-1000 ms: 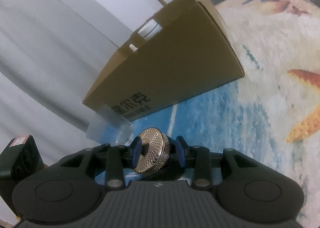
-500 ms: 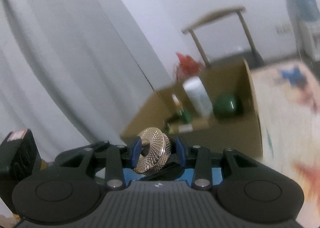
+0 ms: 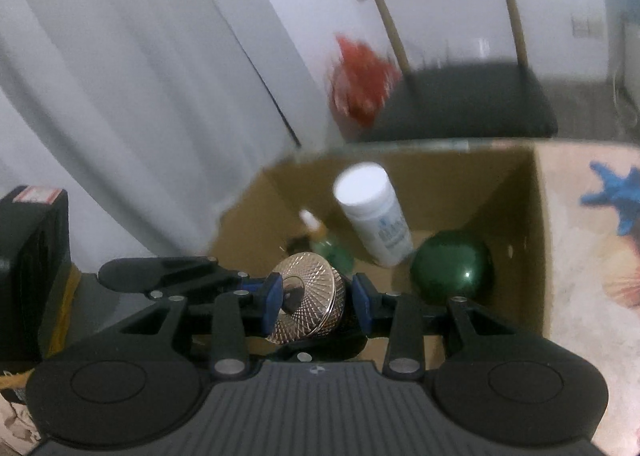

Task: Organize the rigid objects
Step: 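Lower the gold tin into the box and open the right gripper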

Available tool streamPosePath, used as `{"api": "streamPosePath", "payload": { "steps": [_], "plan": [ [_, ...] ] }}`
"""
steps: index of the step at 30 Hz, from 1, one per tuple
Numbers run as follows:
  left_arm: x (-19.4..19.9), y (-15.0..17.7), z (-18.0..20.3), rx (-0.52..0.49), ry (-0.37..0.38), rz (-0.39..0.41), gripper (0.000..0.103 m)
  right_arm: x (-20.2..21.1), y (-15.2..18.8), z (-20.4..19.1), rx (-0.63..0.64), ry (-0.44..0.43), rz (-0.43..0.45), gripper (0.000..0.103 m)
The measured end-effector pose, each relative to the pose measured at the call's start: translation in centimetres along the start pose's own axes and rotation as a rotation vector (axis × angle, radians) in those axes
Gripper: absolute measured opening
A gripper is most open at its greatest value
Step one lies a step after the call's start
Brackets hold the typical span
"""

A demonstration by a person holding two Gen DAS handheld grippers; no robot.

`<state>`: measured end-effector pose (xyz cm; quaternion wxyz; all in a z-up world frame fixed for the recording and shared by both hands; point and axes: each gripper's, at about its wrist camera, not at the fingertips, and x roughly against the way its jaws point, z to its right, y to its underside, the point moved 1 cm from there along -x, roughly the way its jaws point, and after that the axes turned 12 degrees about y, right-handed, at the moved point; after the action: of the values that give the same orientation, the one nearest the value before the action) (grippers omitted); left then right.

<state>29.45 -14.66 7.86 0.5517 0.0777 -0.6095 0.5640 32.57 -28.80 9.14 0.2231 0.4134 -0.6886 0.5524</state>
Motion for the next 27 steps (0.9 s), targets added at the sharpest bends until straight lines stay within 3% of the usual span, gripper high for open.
{"api": "streamPosePath", "payload": {
  "steps": [7, 16, 27],
  "plan": [
    [-3.4, -1.0, -2.8, 0.084, 0.010, -0.141, 0.056, -4.7, -0.9, 1.3, -0.006, 0.021, -0.132, 0.041],
    [-5.6, -1.4, -4.1, 0.154, 0.043, -0.250, 0.056, -7.9, -1.5, 2.4, -0.028, 0.019, -0.247, 0.041],
    [-6.3, -1.3, -3.8, 0.140, 0.027, -0.266, 0.060, -9.6, -1.0, 3.2, -0.045, 0.042, -0.305, 0.041]
  ]
}}
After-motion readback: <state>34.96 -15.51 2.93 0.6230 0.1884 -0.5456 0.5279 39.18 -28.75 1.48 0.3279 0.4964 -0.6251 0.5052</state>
